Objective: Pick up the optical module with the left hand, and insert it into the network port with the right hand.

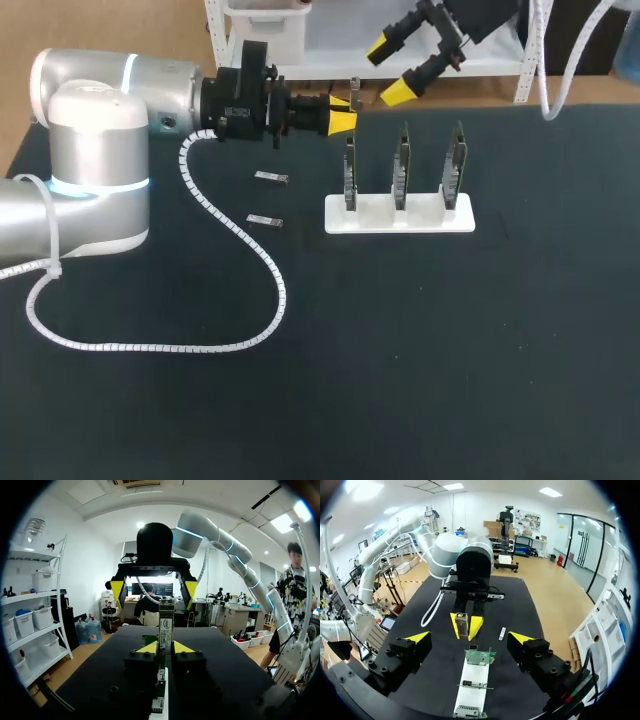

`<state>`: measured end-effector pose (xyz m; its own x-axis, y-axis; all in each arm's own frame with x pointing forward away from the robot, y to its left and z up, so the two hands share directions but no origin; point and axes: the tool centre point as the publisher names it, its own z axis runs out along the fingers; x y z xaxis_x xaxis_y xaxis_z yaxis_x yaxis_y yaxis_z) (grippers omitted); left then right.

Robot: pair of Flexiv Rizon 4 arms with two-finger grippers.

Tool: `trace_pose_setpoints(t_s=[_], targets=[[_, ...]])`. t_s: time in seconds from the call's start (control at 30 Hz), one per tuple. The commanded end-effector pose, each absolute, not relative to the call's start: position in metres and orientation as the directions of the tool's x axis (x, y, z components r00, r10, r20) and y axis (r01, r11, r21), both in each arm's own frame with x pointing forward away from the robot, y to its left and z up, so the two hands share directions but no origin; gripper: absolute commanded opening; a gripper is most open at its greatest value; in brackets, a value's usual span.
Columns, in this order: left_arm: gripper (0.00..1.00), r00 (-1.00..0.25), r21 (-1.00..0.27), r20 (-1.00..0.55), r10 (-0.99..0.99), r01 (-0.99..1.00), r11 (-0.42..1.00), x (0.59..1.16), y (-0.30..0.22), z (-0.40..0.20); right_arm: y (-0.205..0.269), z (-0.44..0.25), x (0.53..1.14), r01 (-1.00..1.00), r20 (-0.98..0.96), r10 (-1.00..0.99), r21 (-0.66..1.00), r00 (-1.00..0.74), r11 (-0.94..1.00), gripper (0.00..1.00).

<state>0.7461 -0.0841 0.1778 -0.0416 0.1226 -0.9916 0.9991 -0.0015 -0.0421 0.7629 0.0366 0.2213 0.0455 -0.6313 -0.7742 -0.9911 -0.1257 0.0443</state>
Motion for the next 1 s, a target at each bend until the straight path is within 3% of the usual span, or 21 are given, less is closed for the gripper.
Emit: trace_pose_setpoints(t_s=[0.03, 1.0], targets=[[0.00, -0.041, -0.042, -0.992, 0.123, 0.999, -0.005, 0.748, -0.084, 0.177, 0.044, 0.223, 0.767, -0.990, -0.770, -0.635, 0.036, 0.057, -0.133, 1.00], [0.00, -0.041, -0.042, -0.992, 0.123, 0.999, -0.005, 0.748, -0.084, 0.177, 0.078, 0.211, 0.768, -0.989, -0.796, -0.600, 0.004, 0.086, -0.147, 1.00]])
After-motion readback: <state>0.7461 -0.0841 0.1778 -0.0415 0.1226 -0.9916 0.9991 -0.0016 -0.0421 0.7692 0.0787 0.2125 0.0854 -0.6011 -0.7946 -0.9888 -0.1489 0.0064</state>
